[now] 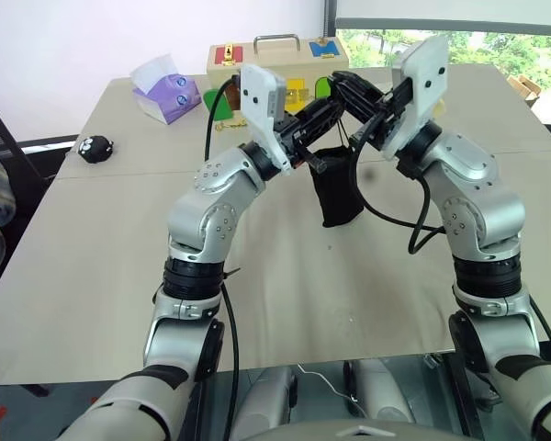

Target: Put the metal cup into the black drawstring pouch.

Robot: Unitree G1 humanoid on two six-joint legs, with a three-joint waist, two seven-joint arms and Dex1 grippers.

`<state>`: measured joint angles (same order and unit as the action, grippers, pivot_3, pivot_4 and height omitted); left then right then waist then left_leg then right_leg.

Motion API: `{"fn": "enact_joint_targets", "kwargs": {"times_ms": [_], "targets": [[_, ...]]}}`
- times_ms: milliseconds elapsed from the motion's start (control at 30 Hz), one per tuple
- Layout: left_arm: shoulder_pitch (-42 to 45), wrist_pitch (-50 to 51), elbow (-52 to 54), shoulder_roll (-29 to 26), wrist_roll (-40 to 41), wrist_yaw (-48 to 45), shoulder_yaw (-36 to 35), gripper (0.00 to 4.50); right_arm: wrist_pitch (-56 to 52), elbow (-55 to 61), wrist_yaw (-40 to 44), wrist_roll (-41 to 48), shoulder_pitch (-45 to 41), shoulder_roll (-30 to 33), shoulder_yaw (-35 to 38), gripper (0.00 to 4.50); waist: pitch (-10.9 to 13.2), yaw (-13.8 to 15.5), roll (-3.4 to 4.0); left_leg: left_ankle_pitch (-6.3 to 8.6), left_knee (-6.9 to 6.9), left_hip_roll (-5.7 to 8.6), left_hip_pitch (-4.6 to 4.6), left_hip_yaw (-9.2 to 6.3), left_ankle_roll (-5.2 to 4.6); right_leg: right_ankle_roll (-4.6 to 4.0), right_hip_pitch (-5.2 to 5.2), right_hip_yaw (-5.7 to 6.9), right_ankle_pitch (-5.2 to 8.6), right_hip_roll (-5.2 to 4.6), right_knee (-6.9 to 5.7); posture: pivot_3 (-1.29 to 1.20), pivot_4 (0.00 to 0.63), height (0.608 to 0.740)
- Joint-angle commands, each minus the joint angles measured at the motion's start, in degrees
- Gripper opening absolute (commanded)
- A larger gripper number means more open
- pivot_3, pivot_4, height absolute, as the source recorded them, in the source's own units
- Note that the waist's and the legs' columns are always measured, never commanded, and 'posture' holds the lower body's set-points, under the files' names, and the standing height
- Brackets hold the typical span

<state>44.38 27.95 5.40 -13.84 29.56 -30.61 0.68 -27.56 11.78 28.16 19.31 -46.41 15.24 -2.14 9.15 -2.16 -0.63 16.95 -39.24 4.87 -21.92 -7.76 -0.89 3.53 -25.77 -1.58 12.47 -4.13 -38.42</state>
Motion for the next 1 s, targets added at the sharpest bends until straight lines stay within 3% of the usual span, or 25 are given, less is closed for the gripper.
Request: {"fn": "enact_joint_targets", "kwargs": {"times_ms": [33,133,300,367,500,633,700,833,1000], "targets": [[0.96,-2.46,1.55,-0.35,-1.60,-1.46,0.76,0.15,1.19,1.61,-0.61,-0.24,-0.43,-0.21,0.36,0.00,0.00,0.02,0.00,0.00,0.00,0.00,0.00,0.00,0.00,0.00,0.00,0.00,0.00,0.00,0.00,0.00,0.150,0.710],[-0.65,-3.19,0.54,-1.47,-5.09,-2.30,3.04,0.15,6.05,-0.41,-5.62,2.03,-4.29,-4.14,6.06,0.00,0.00,-0.05,0.00,0.00,0.00,0.00,0.01,0.00,0.00,0.00,0.00,0.00,0.00,0.00,0.00,0.00,0.150,0.710],[-4.39,-1.87,-2.59,-2.77,-8.73,-2.26,5.15,0.15,13.44,-2.72,-13.66,13.36,-14.04,-10.86,18.99,0.00,0.10,-0.10,0.17,0.00,0.02,0.01,-0.04,-0.01,0.00,0.00,-0.13,-0.01,0.00,0.06,-0.06,0.00,0.150,0.710],[-6.14,1.75,-2.64,-3.33,-5.80,-5.25,5.07,0.15,13.52,-3.74,-13.90,11.44,-14.92,-9.17,18.60,0.00,0.05,-0.11,0.11,0.00,0.05,0.00,-0.05,-0.06,0.00,0.00,-0.13,0.03,0.00,0.04,-0.04,0.00,0.150,0.710],[-9.34,1.03,-3.37,-4.43,-7.26,-7.44,6.77,0.15,12.32,-3.12,-16.46,16.16,-17.09,-10.38,19.63,0.00,0.09,-0.32,0.20,0.00,0.06,0.02,-0.05,0.04,-0.01,0.00,-0.15,-0.07,0.00,0.00,-0.02,0.00,0.150,0.710],[-9.22,1.15,-2.37,-3.66,-5.29,-7.67,5.24,0.15,8.13,-2.29,-14.50,14.67,-12.72,-8.94,14.64,0.00,0.08,-0.23,0.21,-0.01,0.06,-0.02,-0.12,0.01,-0.01,-0.01,-0.26,-0.04,0.00,0.00,-0.10,0.00,0.150,0.710],[-9.29,0.53,-1.48,-3.93,-5.11,-8.41,5.13,1.22,4.80,-2.01,-13.16,11.73,-8.73,-6.68,10.62,0.00,0.07,-0.25,0.21,0.00,0.06,-0.02,-0.10,0.05,-0.01,-0.01,-0.24,-0.07,0.00,-0.01,-0.08,0.00,0.150,0.710],[-10.09,2.11,-0.46,-3.61,-3.90,-8.31,4.07,2.88,-0.84,-0.66,-10.39,8.58,-3.26,-1.49,4.71,0.00,0.08,-0.15,0.21,0.00,0.03,0.00,-0.12,0.05,-0.02,0.00,-0.25,-0.06,0.00,0.01,-0.09,0.00,0.150,0.710],[-12.98,6.68,4.34,-5.04,0.45,-10.00,2.36,2.88,-6.98,2.41,-5.38,7.59,4.42,4.20,-0.93,0.00,0.08,-0.19,0.20,0.00,0.04,-0.01,-0.12,0.06,-0.02,0.00,-0.25,-0.08,0.00,-0.03,-0.07,0.00,0.150,0.710]]}}
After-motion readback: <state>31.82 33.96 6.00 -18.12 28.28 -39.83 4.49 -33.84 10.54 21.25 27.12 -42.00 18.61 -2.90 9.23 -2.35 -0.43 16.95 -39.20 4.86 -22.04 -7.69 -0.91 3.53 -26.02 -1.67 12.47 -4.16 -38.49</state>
